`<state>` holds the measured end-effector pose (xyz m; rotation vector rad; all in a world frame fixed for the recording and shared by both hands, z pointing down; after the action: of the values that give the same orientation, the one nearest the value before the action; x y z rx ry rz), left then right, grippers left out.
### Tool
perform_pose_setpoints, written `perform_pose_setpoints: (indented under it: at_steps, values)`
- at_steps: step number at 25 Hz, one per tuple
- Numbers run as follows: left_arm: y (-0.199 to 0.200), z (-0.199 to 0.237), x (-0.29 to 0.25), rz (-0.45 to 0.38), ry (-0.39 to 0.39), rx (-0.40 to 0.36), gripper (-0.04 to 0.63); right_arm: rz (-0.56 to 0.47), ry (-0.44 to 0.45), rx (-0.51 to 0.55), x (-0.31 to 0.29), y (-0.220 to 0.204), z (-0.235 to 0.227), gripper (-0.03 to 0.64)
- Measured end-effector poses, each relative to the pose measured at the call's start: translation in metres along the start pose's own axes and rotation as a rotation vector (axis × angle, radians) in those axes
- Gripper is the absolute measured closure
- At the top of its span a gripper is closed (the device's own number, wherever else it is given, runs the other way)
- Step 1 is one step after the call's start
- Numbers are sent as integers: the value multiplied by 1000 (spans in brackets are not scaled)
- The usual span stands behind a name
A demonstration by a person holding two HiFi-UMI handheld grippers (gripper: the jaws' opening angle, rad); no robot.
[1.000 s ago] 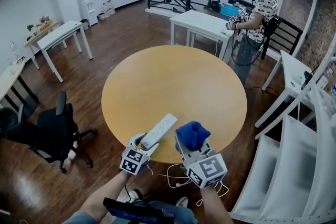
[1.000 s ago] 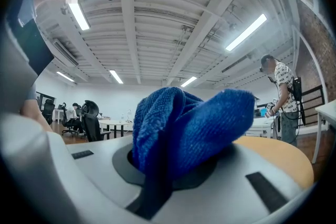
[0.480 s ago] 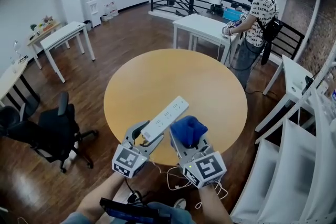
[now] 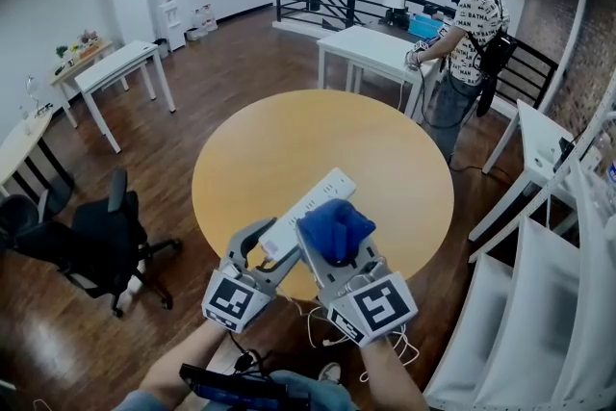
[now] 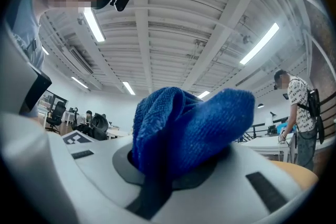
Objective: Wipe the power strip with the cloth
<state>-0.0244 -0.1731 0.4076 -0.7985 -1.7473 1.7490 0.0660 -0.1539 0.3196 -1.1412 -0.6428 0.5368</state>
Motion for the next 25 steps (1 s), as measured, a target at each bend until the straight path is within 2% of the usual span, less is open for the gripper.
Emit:
perform_pose_setpoints:
  at_steps: [5, 12, 16, 25]
  values:
    - [5, -9, 3, -5, 4, -56, 316, 63, 91, 19, -25, 13, 21, 563]
    - [7, -11, 4, -6, 12, -111, 318, 129, 157, 63, -50, -2, 43, 563]
    - [7, -8, 4, -10, 18, -109, 317, 126, 142, 95, -50, -6, 28, 563]
    - [10, -2, 9, -25, 15, -84, 316, 113, 37, 130, -41, -7, -29, 563]
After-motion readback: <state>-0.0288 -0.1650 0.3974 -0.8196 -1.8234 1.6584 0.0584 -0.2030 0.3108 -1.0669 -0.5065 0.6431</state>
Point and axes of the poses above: the fingertips, and each gripper's own axes: x backward along the fingers, z to its left, y out of its top, the point moved 5 cm from there along x, backward along the fingers, and after that the axes turned 13 degrees about x, right-handed, at the moved point
